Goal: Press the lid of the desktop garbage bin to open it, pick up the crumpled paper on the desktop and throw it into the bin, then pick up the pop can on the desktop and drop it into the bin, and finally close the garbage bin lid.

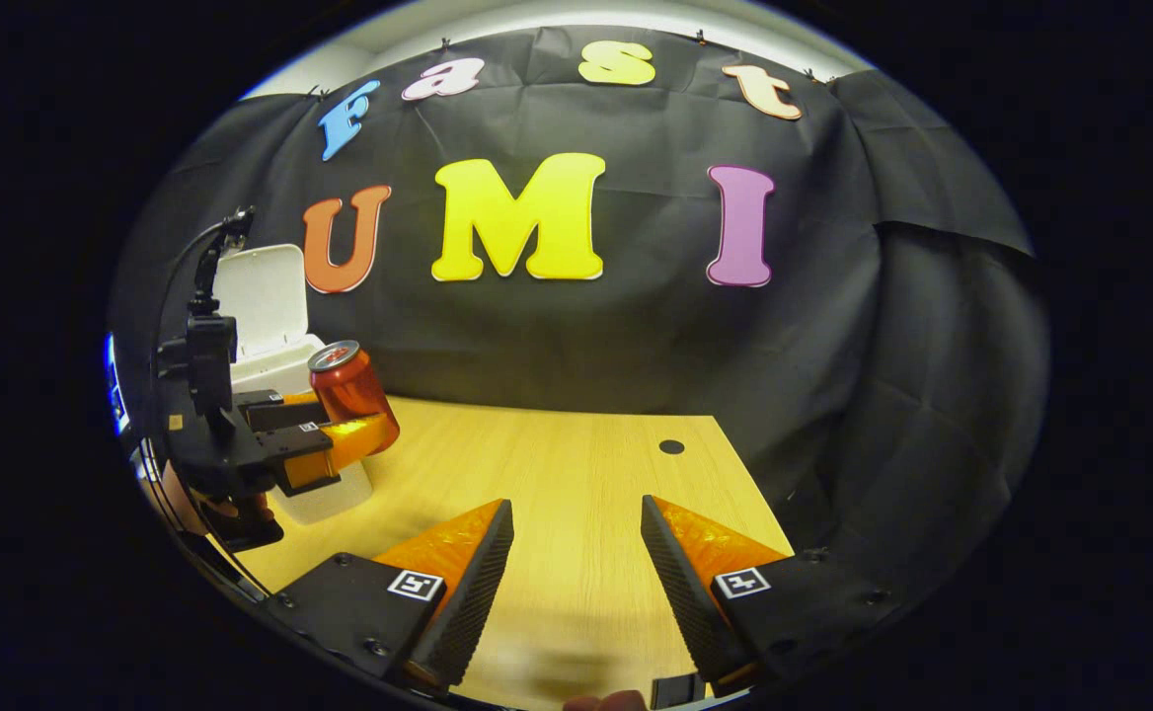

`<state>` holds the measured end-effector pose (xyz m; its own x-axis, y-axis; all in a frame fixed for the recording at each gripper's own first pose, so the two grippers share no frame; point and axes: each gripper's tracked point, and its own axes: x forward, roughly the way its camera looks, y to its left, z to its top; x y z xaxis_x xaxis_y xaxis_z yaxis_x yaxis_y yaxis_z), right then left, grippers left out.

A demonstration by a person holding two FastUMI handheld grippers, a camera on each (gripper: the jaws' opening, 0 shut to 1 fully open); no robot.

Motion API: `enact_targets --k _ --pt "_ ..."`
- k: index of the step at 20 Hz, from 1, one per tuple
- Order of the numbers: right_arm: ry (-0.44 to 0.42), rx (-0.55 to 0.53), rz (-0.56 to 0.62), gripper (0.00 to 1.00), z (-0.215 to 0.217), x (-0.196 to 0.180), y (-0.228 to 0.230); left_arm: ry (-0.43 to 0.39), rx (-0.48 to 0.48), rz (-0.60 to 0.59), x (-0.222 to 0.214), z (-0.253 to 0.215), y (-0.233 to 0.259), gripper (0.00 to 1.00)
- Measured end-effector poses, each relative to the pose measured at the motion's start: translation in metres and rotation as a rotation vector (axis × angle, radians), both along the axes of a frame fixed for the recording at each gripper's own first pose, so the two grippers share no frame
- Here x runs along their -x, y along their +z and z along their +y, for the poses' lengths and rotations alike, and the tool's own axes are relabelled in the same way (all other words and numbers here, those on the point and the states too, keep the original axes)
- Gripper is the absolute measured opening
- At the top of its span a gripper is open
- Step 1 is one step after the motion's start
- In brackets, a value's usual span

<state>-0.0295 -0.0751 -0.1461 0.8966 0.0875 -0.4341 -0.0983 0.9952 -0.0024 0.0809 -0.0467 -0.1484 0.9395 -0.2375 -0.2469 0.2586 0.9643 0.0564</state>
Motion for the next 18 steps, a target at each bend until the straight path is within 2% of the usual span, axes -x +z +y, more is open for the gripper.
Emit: enact_targets --k 5,10,18 --pt "-0.015 -0.063 -0.033 0.84 0.001 -0.006 0.01 0.106 -0.042 -0.131 -0.019 0.051 0.078 0.84" --pt "-0.003 -0.061 -0.058 0.84 0.003 -0.017 0.02 0.221 -0.06 -0.195 -0.039 0.108 0.118 0.84" --pt "0.073 -0.044 -0.056 0.84 0.033 -0.038 0.023 0.404 -0.074 -0.151 -0.041 0.199 0.107 0.84"
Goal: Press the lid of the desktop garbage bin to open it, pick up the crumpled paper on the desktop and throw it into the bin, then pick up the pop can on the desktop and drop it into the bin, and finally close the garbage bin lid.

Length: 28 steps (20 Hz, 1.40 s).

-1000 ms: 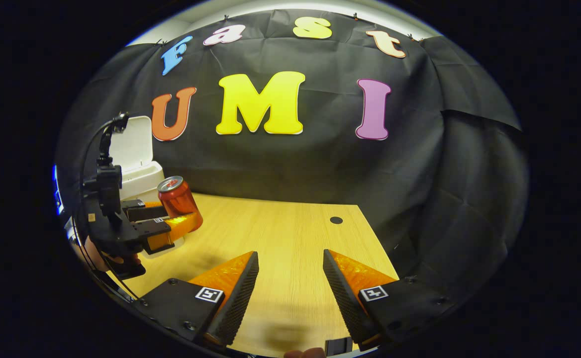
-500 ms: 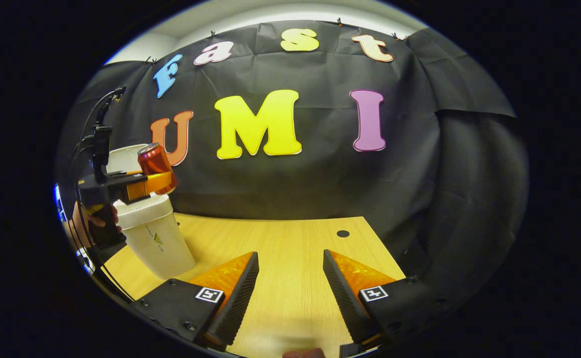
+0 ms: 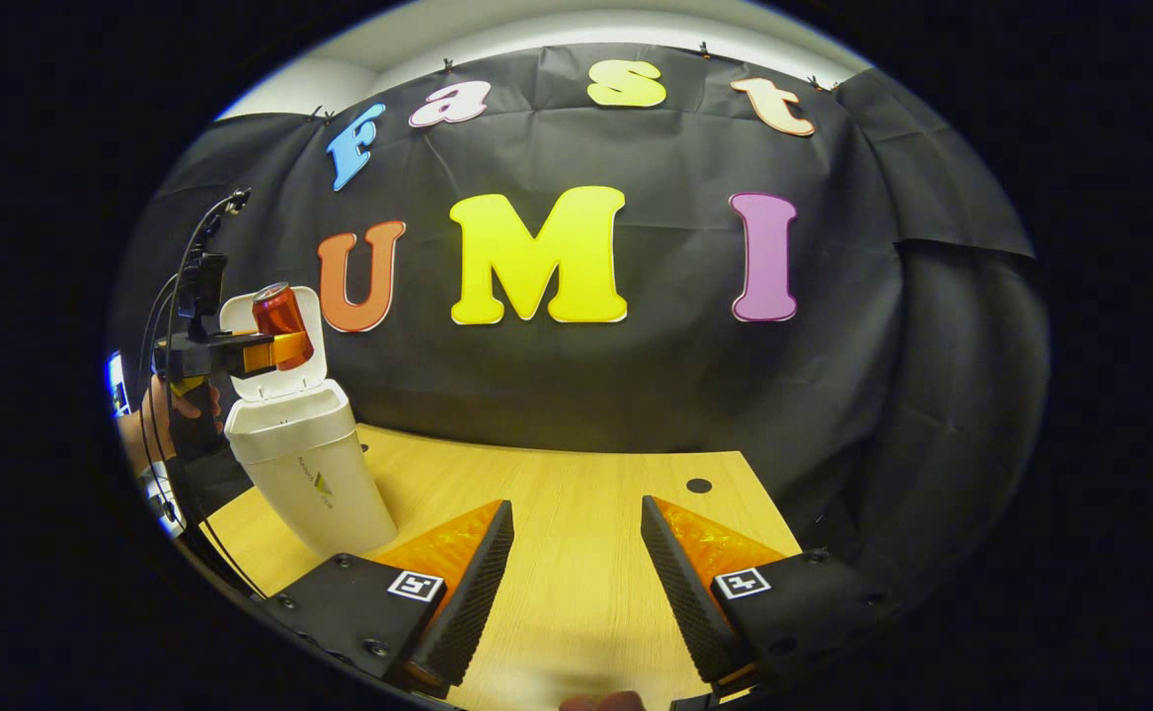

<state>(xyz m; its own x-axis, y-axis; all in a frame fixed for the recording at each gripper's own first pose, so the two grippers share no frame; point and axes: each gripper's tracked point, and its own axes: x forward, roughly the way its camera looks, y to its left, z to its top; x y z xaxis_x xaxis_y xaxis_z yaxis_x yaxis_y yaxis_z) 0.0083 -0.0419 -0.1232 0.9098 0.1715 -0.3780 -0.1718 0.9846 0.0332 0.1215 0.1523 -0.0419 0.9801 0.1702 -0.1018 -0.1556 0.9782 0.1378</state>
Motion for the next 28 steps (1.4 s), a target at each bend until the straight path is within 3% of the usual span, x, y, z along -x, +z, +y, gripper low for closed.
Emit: enact_targets --k 6,15,20,28 --pt "0.069 0.035 -0.018 0.84 0.026 -0.006 0.006 0.067 0.008 0.059 0.0 0.034 -0.023 0.84" --pt "0.078 0.035 -0.006 0.84 0.029 -0.006 0.004 0.117 0.053 0.101 0.006 0.047 -0.044 0.9" --pt "0.093 0.039 -0.013 0.84 0.031 -0.001 0.005 0.148 0.044 0.07 0.017 0.039 -0.032 0.94" --pt "0.091 -0.007 -0.02 0.84 0.018 -0.003 0.02 0.33 0.075 -0.1 0.039 0.017 0.035 0.96"
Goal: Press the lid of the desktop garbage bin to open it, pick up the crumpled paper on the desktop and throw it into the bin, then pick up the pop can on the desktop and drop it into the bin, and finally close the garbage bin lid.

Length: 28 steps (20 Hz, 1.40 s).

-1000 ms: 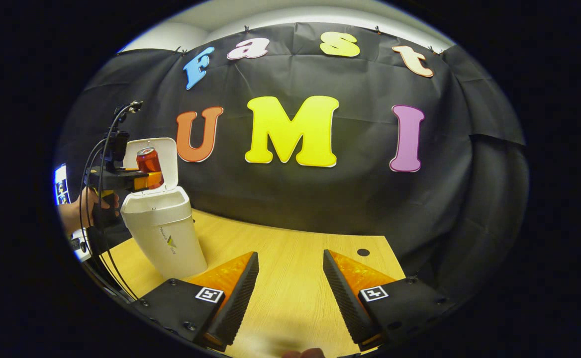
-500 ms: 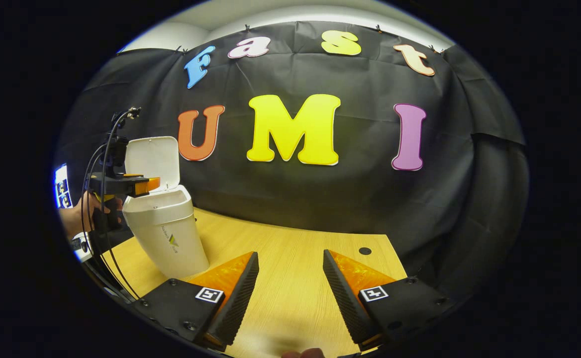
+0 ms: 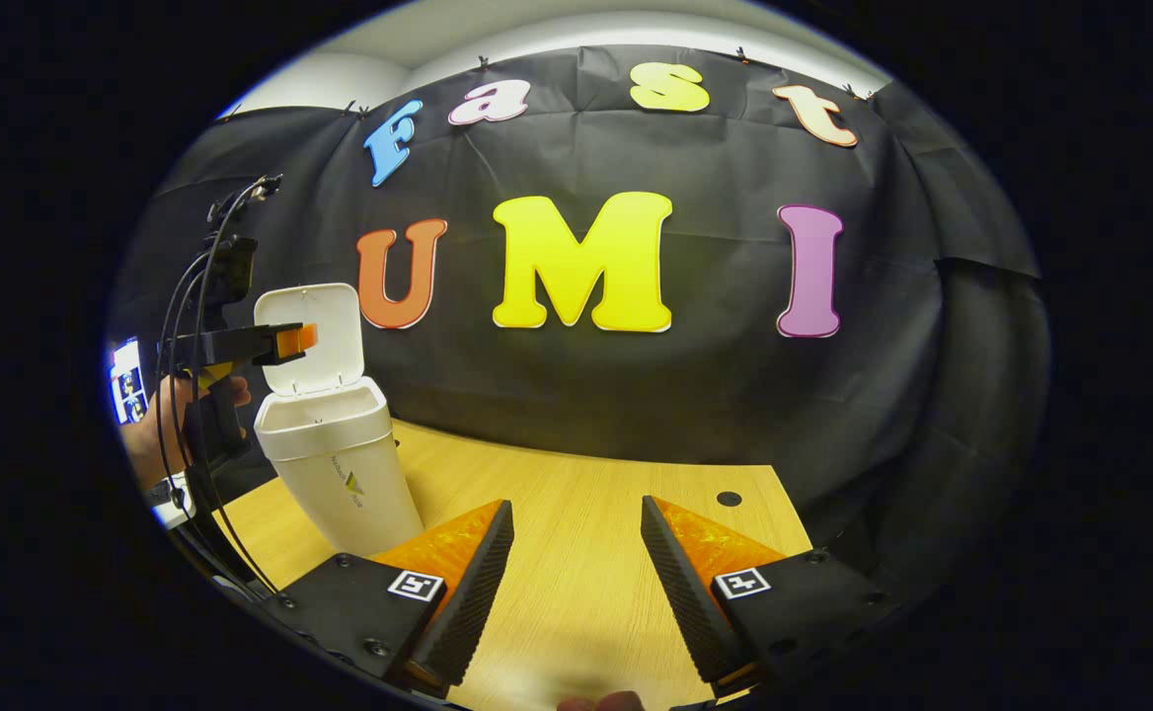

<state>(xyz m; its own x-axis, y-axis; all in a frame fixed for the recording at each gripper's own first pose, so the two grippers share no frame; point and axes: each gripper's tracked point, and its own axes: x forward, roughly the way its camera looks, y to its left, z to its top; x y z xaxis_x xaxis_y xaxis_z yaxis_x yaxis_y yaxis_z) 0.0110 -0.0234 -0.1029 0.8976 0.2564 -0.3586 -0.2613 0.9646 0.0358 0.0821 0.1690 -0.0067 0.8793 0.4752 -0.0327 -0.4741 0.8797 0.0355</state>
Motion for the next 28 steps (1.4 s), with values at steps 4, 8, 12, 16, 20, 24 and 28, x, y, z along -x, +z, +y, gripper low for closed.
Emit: enact_targets --k 4,8,12,16,20,24,28 --pt "-0.013 -0.011 -0.022 0.84 -0.015 -0.008 0.011 0.055 -0.025 -0.059 -0.009 -0.005 0.04 0.96" --pt "-0.038 -0.035 -0.024 0.84 -0.028 -0.015 0.02 0.115 -0.045 -0.095 -0.018 0.004 0.072 0.95" --pt "-0.046 -0.049 0.006 0.84 -0.033 -0.025 0.025 0.192 -0.021 -0.111 -0.03 0.027 0.091 0.95" --pt "-0.05 -0.053 0.027 0.84 -0.037 -0.031 0.035 0.28 0.053 -0.091 -0.047 0.059 0.093 0.95" --pt "-0.058 -0.053 0.017 0.84 -0.042 -0.04 0.044 0.366 0.081 -0.072 -0.058 0.095 0.098 0.95" --pt "-0.062 -0.054 0.03 0.84 -0.042 -0.046 0.043 0.443 0.072 -0.022 -0.066 0.121 0.094 0.95" --pt "-0.064 -0.062 0.042 0.84 -0.04 -0.048 0.043 0.475 0.118 0.042 -0.082 0.14 0.078 0.95"
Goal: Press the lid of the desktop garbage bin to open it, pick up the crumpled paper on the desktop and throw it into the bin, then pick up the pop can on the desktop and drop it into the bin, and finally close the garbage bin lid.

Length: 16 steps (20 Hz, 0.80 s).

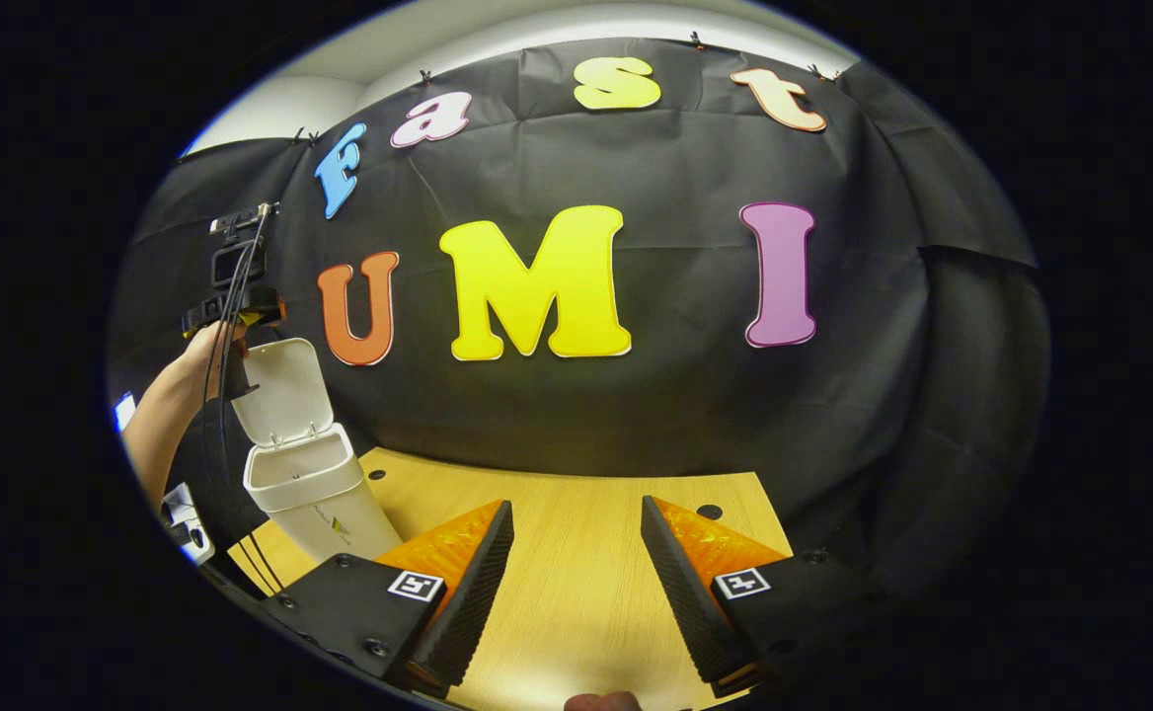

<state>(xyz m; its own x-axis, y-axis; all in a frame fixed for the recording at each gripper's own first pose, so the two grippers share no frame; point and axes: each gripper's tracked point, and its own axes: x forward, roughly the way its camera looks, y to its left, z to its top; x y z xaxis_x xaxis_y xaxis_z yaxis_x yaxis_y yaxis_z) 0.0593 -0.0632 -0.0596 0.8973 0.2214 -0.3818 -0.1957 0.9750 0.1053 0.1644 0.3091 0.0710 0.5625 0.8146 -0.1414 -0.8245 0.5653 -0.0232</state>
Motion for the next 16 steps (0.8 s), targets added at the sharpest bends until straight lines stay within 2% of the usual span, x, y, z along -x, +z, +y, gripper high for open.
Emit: enact_targets --k 7,10,12,13,14,16 --pt "-0.006 -0.006 0.01 0.84 -0.001 0.002 -0.002 0.02 -0.005 0.069 -0.008 0.004 -0.013 0.95" --pt "-0.008 -0.009 0.005 0.84 -0.005 0.004 -0.001 0.026 0.056 0.087 -0.006 0.0 -0.03 0.96" --pt "-0.017 -0.015 0.004 0.85 -0.011 0.004 -0.001 0.032 0.064 0.086 -0.001 -0.005 -0.029 0.96" --pt "-0.02 -0.022 0.006 0.84 -0.013 0.006 -0.001 0.035 0.078 0.081 0.002 -0.009 -0.031 0.88" --pt "-0.02 -0.029 0.01 0.84 -0.014 0.007 -0.003 0.035 0.084 0.078 0.005 -0.014 -0.032 0.94" --pt "-0.019 -0.038 0.011 0.84 -0.018 0.008 -0.004 0.033 0.085 0.077 0.01 -0.028 -0.036 0.94"
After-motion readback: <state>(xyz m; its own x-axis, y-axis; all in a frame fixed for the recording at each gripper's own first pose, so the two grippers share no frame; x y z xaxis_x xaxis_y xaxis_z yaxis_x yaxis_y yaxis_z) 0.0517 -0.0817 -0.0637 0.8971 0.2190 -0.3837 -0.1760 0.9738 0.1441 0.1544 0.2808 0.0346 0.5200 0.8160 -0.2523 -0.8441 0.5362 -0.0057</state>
